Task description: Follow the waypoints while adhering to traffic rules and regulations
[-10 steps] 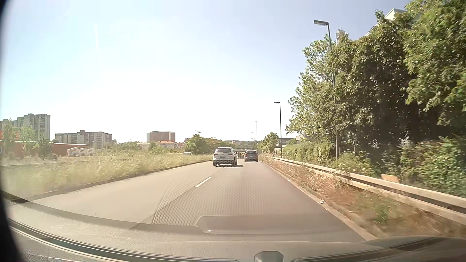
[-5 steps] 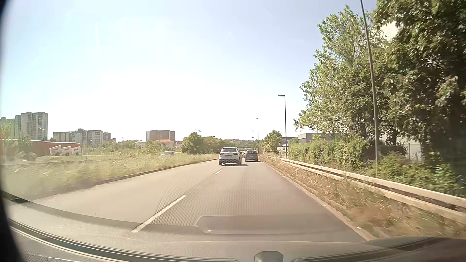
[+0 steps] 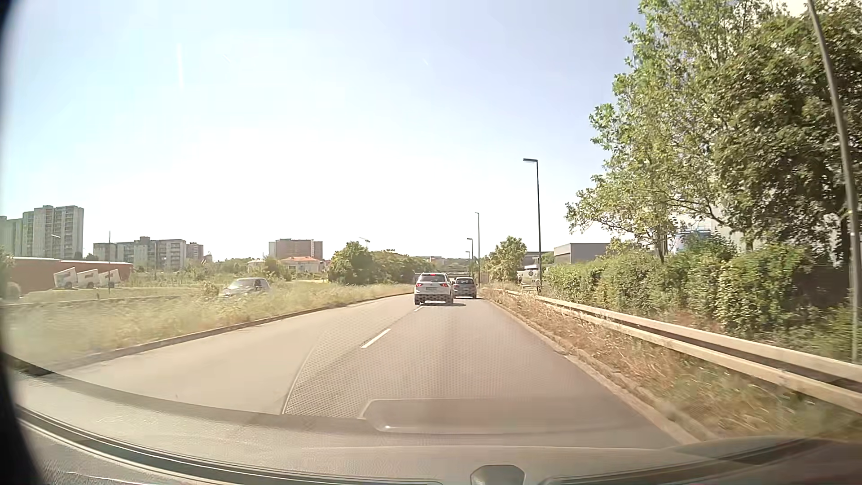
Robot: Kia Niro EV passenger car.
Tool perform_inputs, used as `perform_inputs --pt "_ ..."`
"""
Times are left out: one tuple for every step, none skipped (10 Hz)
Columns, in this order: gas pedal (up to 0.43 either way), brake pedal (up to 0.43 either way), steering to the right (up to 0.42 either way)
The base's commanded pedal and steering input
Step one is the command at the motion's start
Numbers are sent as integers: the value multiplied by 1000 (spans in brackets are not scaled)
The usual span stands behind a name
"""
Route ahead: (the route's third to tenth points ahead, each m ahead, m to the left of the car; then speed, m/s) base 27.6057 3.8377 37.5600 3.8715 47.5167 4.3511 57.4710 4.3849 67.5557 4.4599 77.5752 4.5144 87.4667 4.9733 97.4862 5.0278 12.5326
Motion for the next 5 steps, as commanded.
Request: perform_inputs --pt "0 24 3" --pt "0 24 3" --pt "0 24 2" --pt "0 24 1" --pt "0 24 1"
